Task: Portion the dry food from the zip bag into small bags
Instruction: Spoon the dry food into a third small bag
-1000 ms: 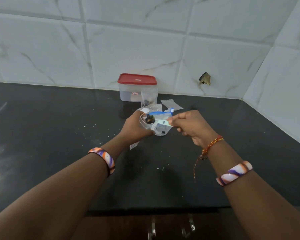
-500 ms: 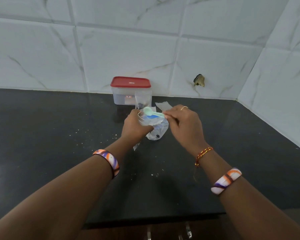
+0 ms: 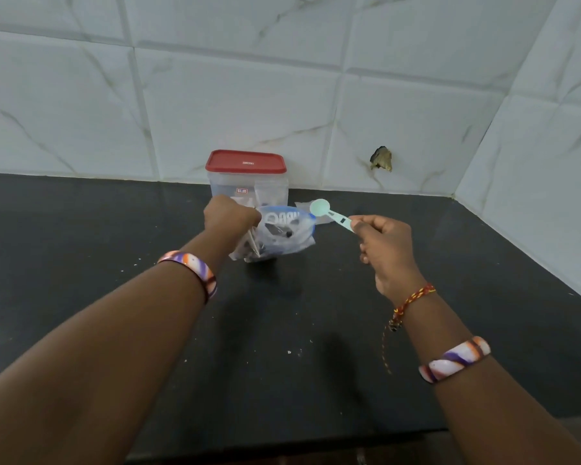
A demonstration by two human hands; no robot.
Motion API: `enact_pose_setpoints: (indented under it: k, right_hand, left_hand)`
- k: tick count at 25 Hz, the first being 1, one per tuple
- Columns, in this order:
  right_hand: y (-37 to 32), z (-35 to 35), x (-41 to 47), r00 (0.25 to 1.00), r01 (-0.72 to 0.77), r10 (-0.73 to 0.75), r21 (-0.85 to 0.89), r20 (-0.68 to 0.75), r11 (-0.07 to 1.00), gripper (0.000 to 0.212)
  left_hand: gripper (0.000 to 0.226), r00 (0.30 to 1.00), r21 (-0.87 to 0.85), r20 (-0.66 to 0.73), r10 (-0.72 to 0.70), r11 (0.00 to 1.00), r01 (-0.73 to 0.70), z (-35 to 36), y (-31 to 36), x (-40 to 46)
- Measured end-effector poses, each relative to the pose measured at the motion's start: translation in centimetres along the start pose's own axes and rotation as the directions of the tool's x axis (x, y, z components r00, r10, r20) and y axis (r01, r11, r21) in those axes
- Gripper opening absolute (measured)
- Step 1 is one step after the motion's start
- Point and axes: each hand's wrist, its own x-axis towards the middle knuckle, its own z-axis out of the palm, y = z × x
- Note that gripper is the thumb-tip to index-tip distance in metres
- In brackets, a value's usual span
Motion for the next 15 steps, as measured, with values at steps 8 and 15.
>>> enact_pose_setpoints:
  k: [8,15]
  right_hand:
    - [-1.9,5.0,-1.3,0.863,0.504,-0.323,-0.697,0.388,0.51,0.024]
    - [-0.2,8.7,-2.5,0.843,0.524,-0.272,-0.82,0.463,0.231,0.02]
  left_hand:
    - [0.026,0.985,0.102,0.134,0.106,0.987,-0.12,-1.1,-1.5,-0.4]
    - [0.02,0.968,0.187,0.235,0.09,0.973,-0.136,-0.9,-1.8,-1.6]
